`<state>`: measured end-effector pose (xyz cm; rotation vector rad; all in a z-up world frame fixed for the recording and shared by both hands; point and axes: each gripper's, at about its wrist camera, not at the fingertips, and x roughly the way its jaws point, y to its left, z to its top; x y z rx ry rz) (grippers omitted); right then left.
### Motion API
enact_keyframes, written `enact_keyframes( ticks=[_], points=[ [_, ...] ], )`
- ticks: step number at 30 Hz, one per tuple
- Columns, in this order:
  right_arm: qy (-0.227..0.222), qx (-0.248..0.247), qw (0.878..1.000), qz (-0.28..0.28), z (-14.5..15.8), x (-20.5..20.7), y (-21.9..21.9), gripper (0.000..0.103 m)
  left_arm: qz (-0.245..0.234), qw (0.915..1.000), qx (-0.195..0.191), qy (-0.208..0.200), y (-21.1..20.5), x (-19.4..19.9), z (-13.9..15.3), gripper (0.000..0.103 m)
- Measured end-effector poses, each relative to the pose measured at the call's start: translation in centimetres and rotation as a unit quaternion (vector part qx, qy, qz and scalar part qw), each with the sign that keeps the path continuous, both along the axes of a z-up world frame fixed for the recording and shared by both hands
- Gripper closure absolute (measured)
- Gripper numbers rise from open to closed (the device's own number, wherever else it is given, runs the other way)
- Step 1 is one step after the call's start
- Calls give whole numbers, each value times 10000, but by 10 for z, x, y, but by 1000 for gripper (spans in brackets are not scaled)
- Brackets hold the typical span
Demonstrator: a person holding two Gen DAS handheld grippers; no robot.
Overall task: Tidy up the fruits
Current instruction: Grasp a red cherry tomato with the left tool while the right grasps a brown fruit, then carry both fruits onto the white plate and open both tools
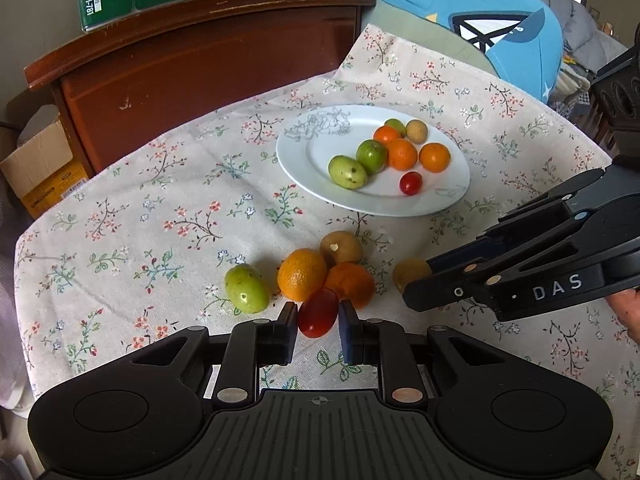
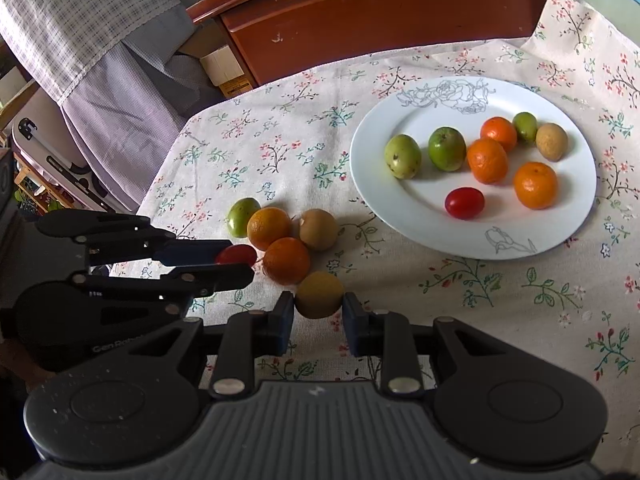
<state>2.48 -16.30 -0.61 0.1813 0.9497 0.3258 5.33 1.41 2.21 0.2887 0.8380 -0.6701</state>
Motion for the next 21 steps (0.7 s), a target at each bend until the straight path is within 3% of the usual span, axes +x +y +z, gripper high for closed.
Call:
enact_keyframes(
  ticks=[8,21],
  points=[
    [-72,49,10000,-20,5,0,-1,77,257,9993,-264,-69,2,5,12,84],
    [-544,272,9973,-408,37,8,-24,77,450,9957,-752,-285,-15,14,43,84]
  ],
)
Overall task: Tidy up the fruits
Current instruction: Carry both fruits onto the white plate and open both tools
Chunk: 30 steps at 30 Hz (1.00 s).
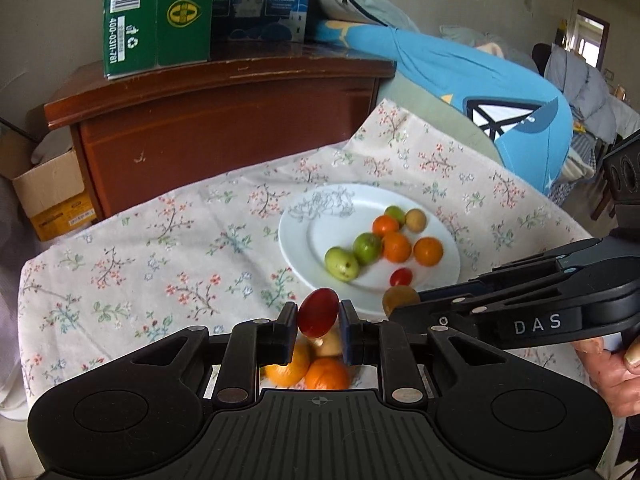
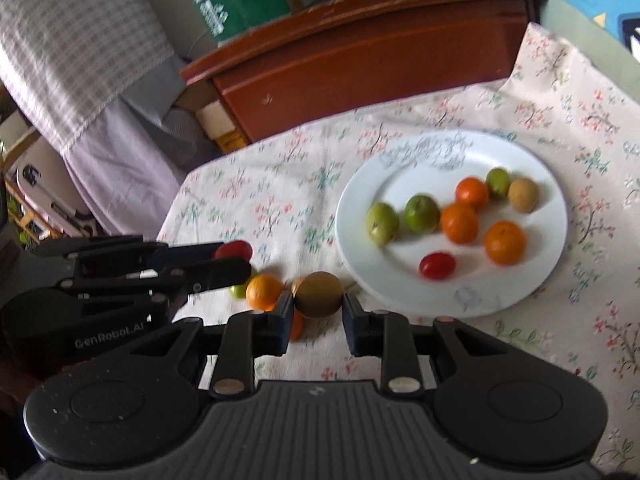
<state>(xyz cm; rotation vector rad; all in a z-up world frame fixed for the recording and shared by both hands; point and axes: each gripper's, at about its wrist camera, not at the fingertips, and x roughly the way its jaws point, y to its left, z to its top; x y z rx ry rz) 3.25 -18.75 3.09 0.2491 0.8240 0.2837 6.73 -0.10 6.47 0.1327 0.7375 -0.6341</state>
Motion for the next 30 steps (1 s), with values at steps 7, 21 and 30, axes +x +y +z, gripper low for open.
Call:
enact_keyframes(
  ticks=[7,21,30],
  points=[
    [-248,22,9994,-238,17,5,-15,77,75,9996,-254,-32,-11,7,12,84],
    [-393,-104,9978,-523,21,27,-35,77,373,9988,-309,83,-31,40,8,84],
    [-441,-180,9970,-611,13,52,-44,77,418,9985,-277,215,-45,64,-8,84]
  ],
)
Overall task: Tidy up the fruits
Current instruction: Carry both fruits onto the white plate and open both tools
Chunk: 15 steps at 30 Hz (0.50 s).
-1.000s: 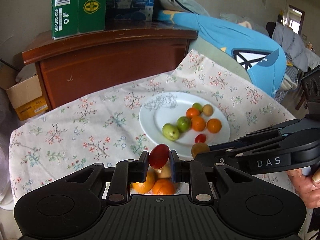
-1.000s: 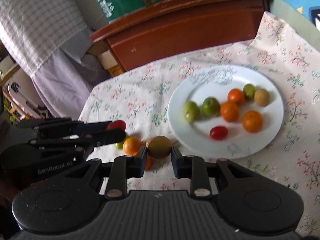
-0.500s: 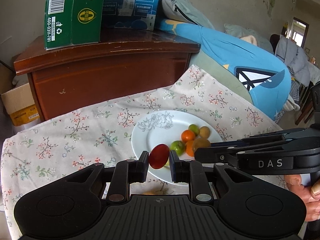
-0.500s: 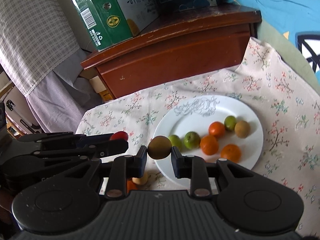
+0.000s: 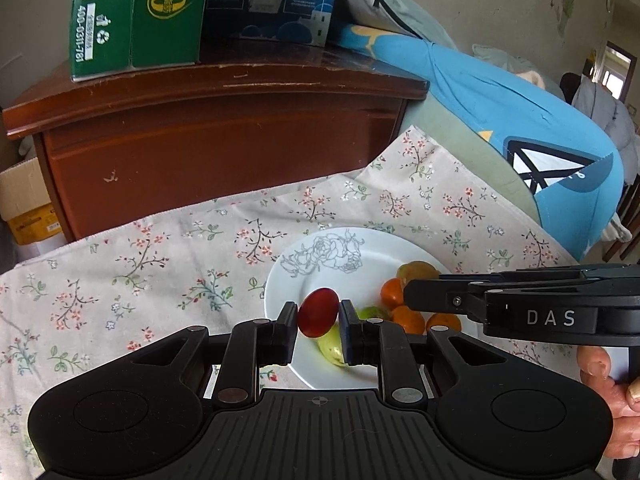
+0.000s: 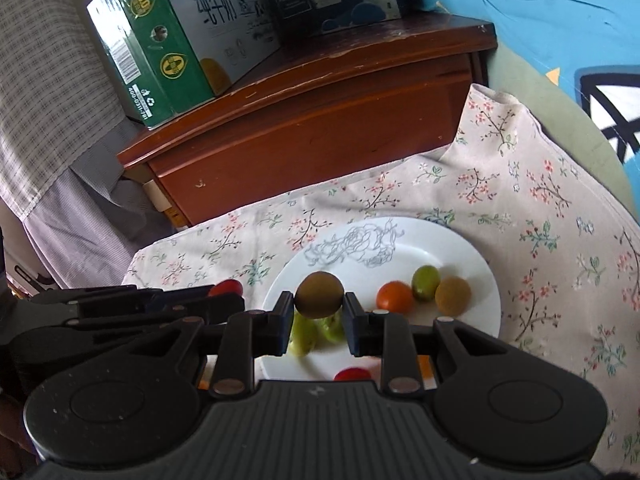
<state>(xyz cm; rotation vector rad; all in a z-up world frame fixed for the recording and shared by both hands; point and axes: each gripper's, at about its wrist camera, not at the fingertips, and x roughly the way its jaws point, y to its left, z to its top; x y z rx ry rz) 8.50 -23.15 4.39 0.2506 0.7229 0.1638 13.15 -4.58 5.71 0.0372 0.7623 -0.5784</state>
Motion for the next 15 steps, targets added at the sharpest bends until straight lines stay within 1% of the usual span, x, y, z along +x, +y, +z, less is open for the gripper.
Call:
enact_keyframes(
  ticks=[8,15],
  points=[
    [91,-7,10000,-15,-11,21,-4,77,19,10000,56,74,-12,16,-15,84],
    [193,50,9997,-170,-21,34,-12,76,106,9996,137,219,-19,24,-25,83]
  ],
)
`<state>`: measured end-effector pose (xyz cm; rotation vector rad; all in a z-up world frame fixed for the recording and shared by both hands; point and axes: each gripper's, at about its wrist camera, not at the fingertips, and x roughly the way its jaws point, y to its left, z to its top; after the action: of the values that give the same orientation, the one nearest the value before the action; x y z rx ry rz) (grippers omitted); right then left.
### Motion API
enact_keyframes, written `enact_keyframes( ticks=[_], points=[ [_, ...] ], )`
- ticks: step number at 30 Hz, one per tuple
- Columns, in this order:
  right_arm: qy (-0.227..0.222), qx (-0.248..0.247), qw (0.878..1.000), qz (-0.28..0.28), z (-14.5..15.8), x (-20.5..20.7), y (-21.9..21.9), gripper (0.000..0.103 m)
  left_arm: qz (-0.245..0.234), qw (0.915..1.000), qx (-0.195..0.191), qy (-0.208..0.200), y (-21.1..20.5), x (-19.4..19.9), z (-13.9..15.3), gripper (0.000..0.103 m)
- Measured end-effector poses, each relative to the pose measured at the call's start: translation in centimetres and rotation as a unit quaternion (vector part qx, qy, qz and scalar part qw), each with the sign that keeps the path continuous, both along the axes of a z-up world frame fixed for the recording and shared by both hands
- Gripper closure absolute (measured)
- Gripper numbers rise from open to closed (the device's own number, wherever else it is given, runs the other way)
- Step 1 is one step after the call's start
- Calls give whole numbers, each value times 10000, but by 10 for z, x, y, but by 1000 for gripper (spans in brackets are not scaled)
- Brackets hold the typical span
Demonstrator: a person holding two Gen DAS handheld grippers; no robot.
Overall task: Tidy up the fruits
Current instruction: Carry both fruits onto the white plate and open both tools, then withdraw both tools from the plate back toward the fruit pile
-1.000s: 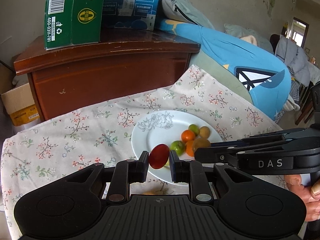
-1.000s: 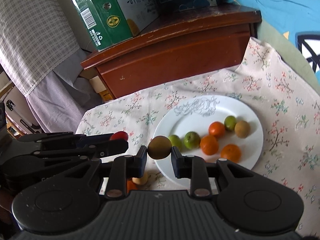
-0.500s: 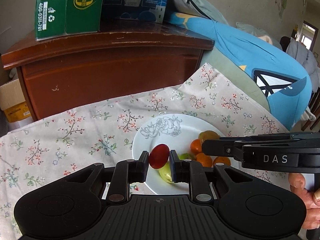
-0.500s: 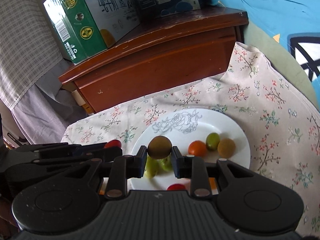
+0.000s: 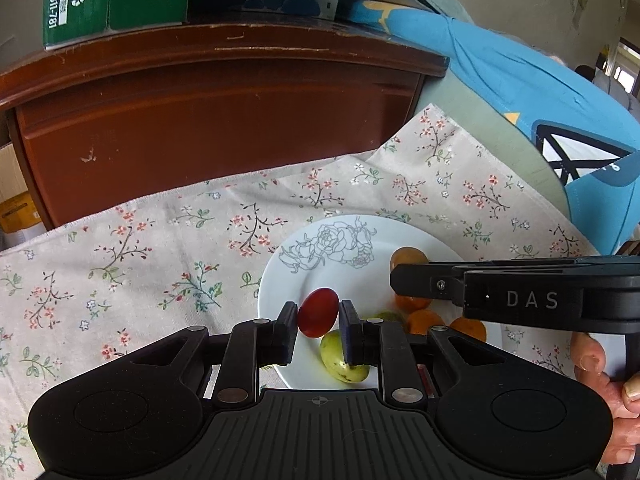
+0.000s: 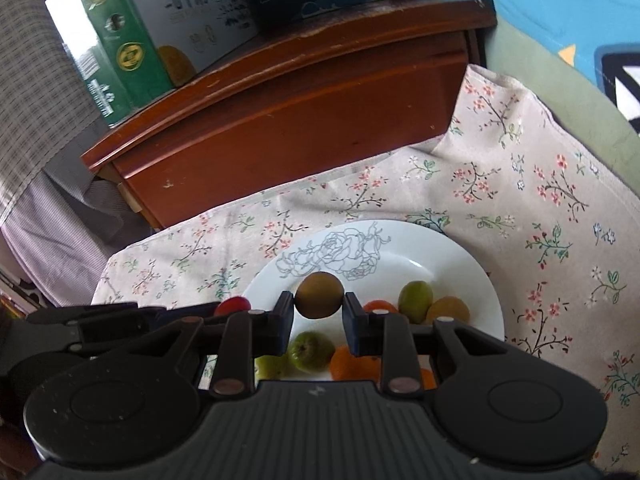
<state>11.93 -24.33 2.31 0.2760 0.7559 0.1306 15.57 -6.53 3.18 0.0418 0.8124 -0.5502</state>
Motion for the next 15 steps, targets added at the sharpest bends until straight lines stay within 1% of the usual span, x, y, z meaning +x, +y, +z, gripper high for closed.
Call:
enact_keyframes(
  ticks=[6,7,9,10,11,12,15],
  points=[
    [32,99,9999,-131,-5,5,-6,74,5,10000,79,-58,-5,-2,1,80],
    [36,108,9998,-147,-5,5,-6,74,21,9999,102,-69,-6,-3,2,78],
    [35,74,9999,-144,-4,4,-6,74,71,9997,141,-163,-7,-5,5,63],
    [30,64,9999,-155,-4,4,-6,74,84,9996,154,-211,-7,-7,7,58],
    [29,70,9998,-167,-3,4,-6,74,118,9994,188,-258,-7,-8,9,46],
    [27,81,9998,-178,-2,3,-6,74,164,9992,213,-313,-7,-10,12,39],
    [11,77,9998,-186,0,0,-6,74,194,9988,228,-380,-6,-14,18,38]
  ],
)
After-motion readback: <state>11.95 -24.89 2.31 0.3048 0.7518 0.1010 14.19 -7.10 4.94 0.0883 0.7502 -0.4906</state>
